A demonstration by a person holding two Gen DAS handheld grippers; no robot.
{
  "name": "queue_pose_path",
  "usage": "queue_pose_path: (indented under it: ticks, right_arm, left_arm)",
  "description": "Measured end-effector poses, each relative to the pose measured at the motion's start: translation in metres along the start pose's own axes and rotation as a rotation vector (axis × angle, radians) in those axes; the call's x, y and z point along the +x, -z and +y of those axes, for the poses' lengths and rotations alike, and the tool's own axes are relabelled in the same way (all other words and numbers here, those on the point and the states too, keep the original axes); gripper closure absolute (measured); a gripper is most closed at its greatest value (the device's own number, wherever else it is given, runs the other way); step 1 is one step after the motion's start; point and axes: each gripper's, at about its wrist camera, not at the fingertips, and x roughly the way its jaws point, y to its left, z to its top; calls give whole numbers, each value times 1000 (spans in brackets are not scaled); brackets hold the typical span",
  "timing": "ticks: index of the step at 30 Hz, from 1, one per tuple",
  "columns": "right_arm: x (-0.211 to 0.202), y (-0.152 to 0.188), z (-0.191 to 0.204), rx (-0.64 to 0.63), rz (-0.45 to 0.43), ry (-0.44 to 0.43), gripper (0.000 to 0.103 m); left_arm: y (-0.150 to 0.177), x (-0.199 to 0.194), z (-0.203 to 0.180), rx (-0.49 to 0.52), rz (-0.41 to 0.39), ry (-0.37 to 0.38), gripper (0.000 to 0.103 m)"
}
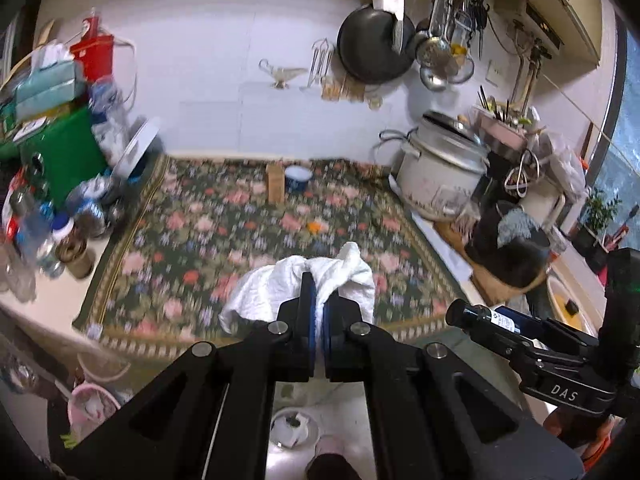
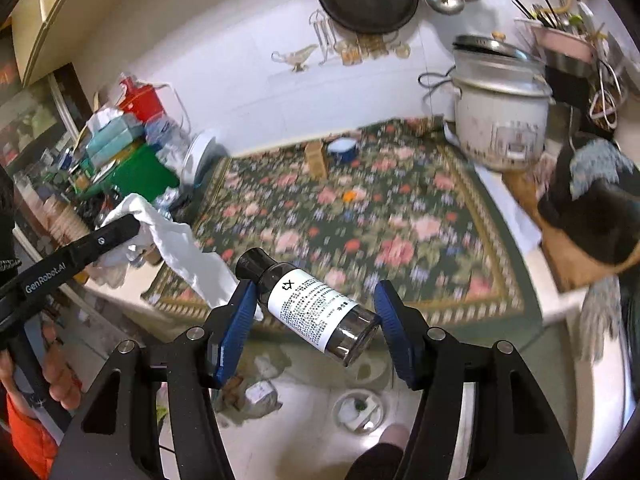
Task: Collect trash
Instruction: 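Carry tissue and bottle down to the floor bin and open both tools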
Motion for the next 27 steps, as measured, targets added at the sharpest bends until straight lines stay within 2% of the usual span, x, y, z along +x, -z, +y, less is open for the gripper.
queue_pose_path:
  ticks: [7, 13, 19, 23, 27]
  right_arm:
    - [-11, 55, 13, 65, 66, 26, 45]
    - [1, 94, 3, 103, 157, 81, 45]
    - [36, 130, -21, 119, 263, 123, 45]
    - [67, 158, -45, 135, 316, 145, 45]
    - [116, 189, -72, 150, 378, 137, 45]
  left_arm:
    - [56, -1, 7, 21, 114, -24, 102]
    - [104, 24, 16, 21, 221, -23, 102]
    - [162, 76, 24, -15, 353, -16, 102]
    - [212, 128, 30, -30, 437, -43, 102]
    - [263, 185, 41, -62, 501, -70, 102]
